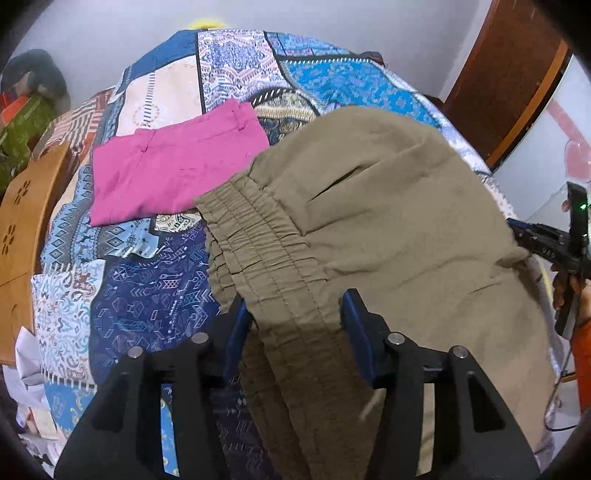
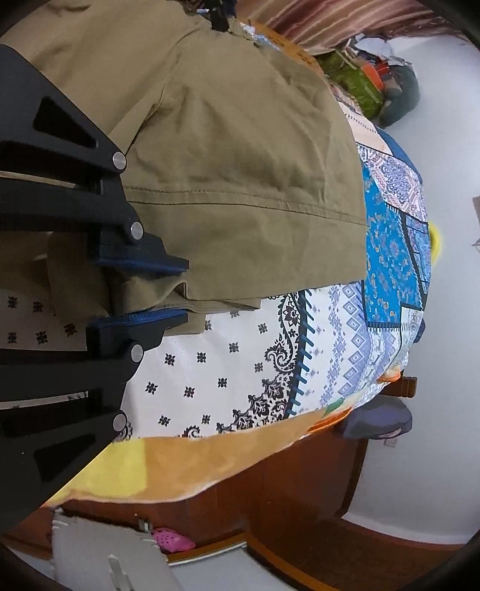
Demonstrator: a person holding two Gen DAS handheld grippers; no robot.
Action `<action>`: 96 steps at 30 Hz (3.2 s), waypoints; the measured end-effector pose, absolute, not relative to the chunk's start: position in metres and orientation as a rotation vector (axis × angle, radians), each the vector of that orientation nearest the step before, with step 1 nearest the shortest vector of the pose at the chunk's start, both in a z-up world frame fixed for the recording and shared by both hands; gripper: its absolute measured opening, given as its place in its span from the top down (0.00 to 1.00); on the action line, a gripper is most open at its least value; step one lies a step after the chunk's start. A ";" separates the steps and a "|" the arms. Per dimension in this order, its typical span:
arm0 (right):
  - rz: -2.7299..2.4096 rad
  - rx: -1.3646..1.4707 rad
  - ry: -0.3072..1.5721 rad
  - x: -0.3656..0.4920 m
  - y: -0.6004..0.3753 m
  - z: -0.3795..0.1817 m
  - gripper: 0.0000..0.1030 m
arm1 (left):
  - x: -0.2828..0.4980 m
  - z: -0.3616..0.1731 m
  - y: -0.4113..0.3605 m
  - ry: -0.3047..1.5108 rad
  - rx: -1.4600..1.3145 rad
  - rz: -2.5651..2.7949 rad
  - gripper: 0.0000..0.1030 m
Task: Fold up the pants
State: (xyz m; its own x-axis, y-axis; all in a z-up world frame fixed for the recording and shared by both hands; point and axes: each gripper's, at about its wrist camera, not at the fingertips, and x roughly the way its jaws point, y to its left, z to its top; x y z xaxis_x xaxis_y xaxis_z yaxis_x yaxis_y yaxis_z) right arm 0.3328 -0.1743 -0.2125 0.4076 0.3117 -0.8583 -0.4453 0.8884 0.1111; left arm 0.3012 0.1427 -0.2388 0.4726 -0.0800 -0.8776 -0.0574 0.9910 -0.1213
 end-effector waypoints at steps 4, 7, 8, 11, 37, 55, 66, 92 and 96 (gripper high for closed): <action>0.487 -0.151 1.032 0.328 -0.174 -0.193 0.70 | 0.295 -0.213 0.150 1.026 -0.103 0.016 0.48; 0.506 -0.132 0.979 0.326 -0.174 -0.172 0.59 | 0.300 -0.197 0.162 0.998 -0.103 0.041 0.44; 0.512 -0.136 0.962 0.327 -0.173 -0.165 0.59 | 0.304 -0.193 0.167 0.991 -0.099 0.054 0.42; 0.522 -0.139 0.926 0.337 -0.165 -0.149 0.55 | 0.320 -0.189 0.179 0.988 -0.104 0.070 0.36; 0.594 -0.119 1.062 0.481 -0.075 -0.224 0.46 | 0.410 -0.286 0.209 1.154 -0.256 -0.001 0.29; 0.474 -0.201 0.812 0.462 -0.080 -0.155 0.90 | 0.407 -0.219 0.186 1.007 -0.008 0.107 0.50; 0.471 -0.130 0.622 0.412 -0.122 -0.045 0.90 | 0.373 -0.125 0.162 0.830 0.037 0.106 0.51; 0.532 0.011 0.682 0.209 -0.208 -0.078 0.90 | 0.174 -0.134 0.094 0.819 0.095 0.002 0.51; 0.529 0.012 0.734 0.188 -0.210 -0.102 0.90 | 0.153 -0.159 0.089 0.862 0.080 -0.010 0.51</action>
State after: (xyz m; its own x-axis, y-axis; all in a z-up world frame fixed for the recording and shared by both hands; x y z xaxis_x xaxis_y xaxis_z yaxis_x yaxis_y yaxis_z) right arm 0.1879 -0.2099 -0.1016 0.6174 0.4641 -0.6351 -0.4558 0.8691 0.1920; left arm 0.1528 0.0894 -0.1589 0.6514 0.0231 -0.7584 0.0414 0.9970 0.0658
